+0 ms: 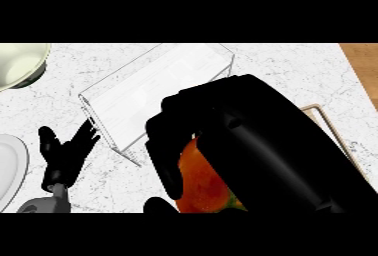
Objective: Pick the tomato from the tray and place it in the tiered shelf
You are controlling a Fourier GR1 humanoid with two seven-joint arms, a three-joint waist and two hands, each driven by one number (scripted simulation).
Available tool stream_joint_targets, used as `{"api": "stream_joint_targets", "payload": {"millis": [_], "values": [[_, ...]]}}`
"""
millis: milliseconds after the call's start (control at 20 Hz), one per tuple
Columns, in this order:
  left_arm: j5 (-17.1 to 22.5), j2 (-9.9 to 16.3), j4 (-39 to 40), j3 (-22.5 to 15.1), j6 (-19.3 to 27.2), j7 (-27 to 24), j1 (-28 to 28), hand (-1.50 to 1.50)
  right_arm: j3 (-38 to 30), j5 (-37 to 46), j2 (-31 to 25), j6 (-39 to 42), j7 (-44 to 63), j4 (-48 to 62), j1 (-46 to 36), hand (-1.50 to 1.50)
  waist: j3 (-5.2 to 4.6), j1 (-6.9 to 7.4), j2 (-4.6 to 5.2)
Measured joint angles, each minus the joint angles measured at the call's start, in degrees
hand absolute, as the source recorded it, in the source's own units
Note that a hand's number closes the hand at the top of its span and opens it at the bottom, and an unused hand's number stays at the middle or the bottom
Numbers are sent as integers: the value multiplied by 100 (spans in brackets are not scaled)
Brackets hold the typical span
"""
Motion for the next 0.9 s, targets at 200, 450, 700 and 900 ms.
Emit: {"api": "stream_joint_targets", "payload": {"millis": [200,450,700,900], "values": [[6,-9,-90,-11,-26,37,44,0,-700,-175,-18,-90,42,835,-962,150,-2,10,9],[50,41,-135,60,-121,-36,140,0,-1329,-210,-189,-124,-220,1903,-1854,150,2,18,18],[26,-20,-103,46,-39,185,-2,0,-1604,-177,-364,-81,-743,3070,-2504,150,5,30,30],[-12,4,-41,72,-31,222,-99,0,-1585,-10,-414,-92,-1359,3965,-2810,150,4,45,40]]}}
